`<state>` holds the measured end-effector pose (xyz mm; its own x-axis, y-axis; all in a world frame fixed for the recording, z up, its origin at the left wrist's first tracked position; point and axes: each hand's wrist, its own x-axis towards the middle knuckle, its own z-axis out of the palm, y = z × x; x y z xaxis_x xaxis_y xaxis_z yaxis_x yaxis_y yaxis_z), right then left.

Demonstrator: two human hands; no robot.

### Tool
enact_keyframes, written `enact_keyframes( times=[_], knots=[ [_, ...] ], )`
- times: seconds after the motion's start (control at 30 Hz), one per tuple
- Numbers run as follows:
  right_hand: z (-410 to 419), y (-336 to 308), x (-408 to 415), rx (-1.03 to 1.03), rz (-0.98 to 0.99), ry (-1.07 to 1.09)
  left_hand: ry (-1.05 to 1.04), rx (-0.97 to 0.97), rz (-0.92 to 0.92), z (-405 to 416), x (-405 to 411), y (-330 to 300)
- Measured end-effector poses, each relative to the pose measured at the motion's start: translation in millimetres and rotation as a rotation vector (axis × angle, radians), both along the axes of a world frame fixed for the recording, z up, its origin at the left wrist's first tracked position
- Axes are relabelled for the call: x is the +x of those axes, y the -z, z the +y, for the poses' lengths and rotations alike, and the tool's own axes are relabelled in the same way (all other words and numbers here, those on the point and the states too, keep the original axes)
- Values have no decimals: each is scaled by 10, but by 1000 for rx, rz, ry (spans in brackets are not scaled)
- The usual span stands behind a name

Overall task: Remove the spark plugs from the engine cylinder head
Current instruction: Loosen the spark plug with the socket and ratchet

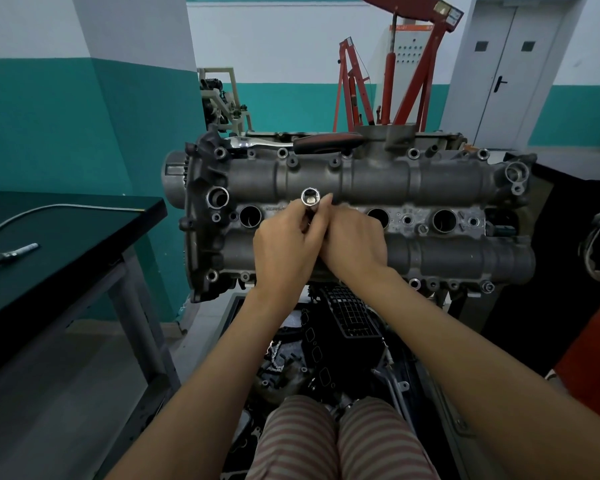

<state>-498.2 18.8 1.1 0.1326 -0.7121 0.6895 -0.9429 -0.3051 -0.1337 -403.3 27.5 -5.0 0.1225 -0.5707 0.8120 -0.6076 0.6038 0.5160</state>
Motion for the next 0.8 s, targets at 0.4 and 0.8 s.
enact_keyframes(
  times=[0.4, 0.8],
  knots=[
    [-26, 20, -9, 24, 0, 11, -14, 84, -57, -44, 8, 44],
    [-6, 14, -4, -2, 13, -5, 38, -11, -13, -35, 31, 87]
  ],
)
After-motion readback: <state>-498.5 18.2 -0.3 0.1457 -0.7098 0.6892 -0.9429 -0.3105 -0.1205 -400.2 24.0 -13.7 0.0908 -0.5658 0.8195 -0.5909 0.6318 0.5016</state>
